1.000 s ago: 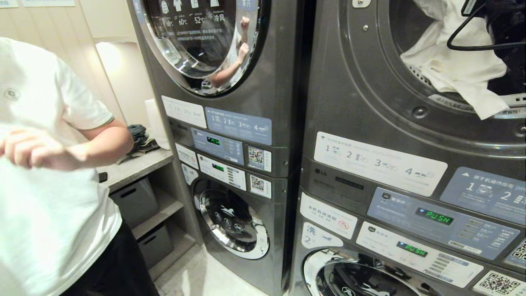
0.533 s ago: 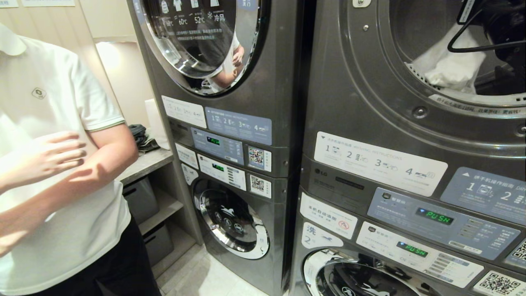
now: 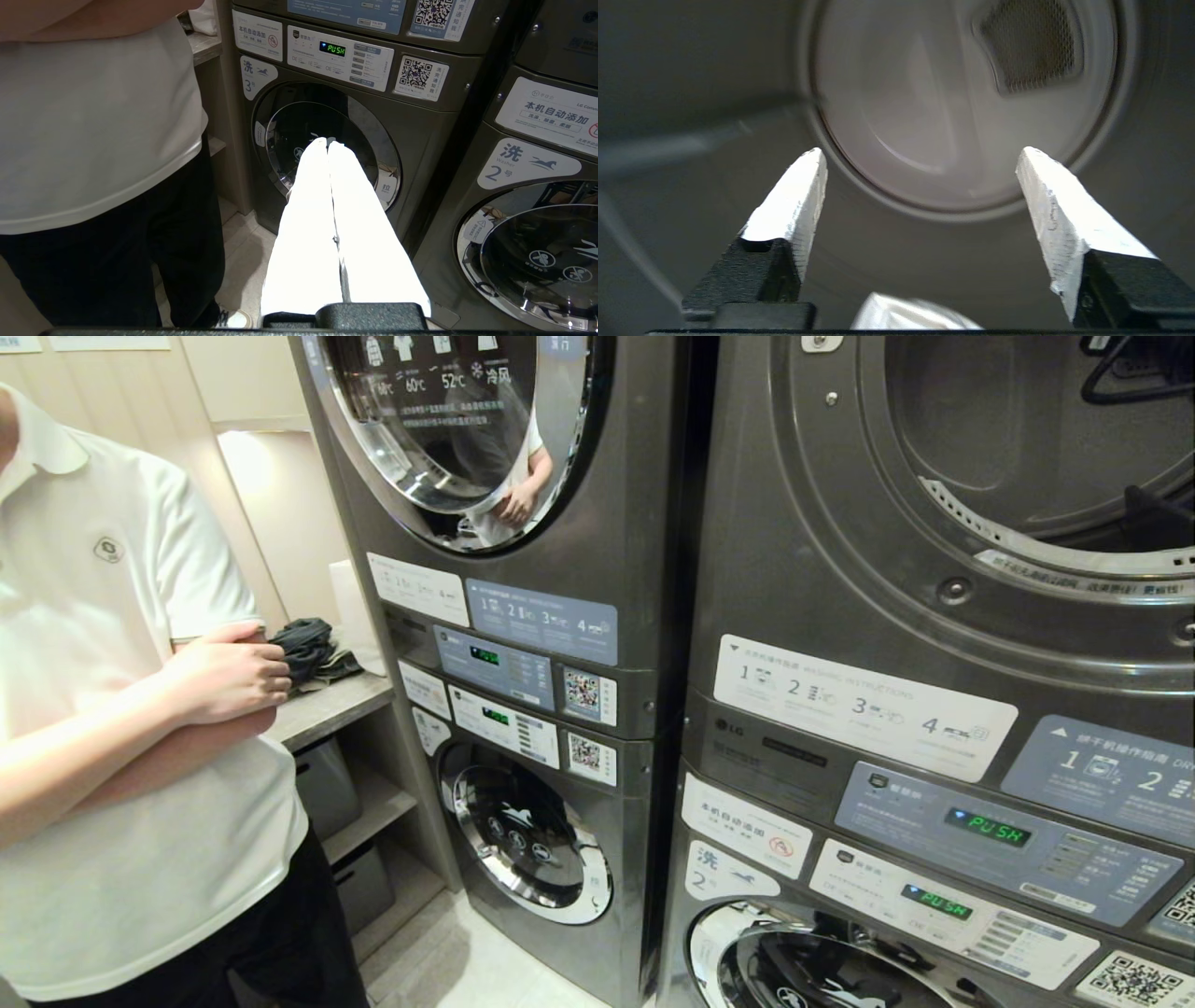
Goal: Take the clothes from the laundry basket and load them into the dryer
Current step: Put the clothes in the dryer
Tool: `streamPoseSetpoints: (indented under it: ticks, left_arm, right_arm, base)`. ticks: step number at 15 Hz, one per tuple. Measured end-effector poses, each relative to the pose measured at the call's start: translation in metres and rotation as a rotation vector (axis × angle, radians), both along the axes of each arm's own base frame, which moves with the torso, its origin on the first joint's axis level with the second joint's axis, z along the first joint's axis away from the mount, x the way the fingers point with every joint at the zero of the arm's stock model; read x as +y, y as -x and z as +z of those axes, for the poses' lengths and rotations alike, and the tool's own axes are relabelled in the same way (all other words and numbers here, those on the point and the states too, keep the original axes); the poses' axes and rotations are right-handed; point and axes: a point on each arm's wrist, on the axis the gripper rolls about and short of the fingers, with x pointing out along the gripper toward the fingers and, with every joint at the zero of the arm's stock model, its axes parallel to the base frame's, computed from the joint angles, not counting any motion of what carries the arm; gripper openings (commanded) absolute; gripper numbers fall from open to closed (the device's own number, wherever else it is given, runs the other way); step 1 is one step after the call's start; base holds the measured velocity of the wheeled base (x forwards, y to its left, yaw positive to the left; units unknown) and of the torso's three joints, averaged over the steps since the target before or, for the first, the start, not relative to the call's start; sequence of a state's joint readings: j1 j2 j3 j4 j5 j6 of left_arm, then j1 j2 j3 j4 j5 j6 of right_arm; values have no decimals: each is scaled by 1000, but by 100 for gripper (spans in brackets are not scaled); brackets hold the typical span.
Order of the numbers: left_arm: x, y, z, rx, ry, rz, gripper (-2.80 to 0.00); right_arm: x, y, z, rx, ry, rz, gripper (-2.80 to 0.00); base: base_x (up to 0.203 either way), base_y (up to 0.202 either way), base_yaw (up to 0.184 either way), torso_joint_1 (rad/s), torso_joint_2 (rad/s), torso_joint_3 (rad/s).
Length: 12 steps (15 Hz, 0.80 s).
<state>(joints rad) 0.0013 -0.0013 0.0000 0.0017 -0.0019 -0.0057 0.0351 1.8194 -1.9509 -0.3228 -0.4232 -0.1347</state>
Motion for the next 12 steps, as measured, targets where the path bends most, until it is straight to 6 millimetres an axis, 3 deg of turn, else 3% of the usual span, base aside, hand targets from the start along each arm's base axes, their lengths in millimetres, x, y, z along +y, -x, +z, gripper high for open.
streamPoseSetpoints:
  ticks: [5, 10, 11, 12]
  left_arm:
    - [0, 0, 0, 0, 0, 0, -280]
    - [0, 0, 0, 0, 0, 0, -280]
    - [0, 0, 0, 0, 0, 0, -280]
    - [0, 0, 0, 0, 0, 0, -280]
  right_arm:
    - [27, 84, 43, -81, 17, 132, 0]
    - [30, 164, 38, 3, 29, 235, 0]
    - [27, 179, 37, -1, 28, 253, -280]
    - [26, 188, 33, 3, 28, 268, -280]
  base:
    - [0, 0, 0, 0, 0, 0]
    - [0, 0, 0, 0, 0, 0]
    - [0, 0, 0, 0, 0, 0]
    - [0, 0, 0, 0, 0, 0]
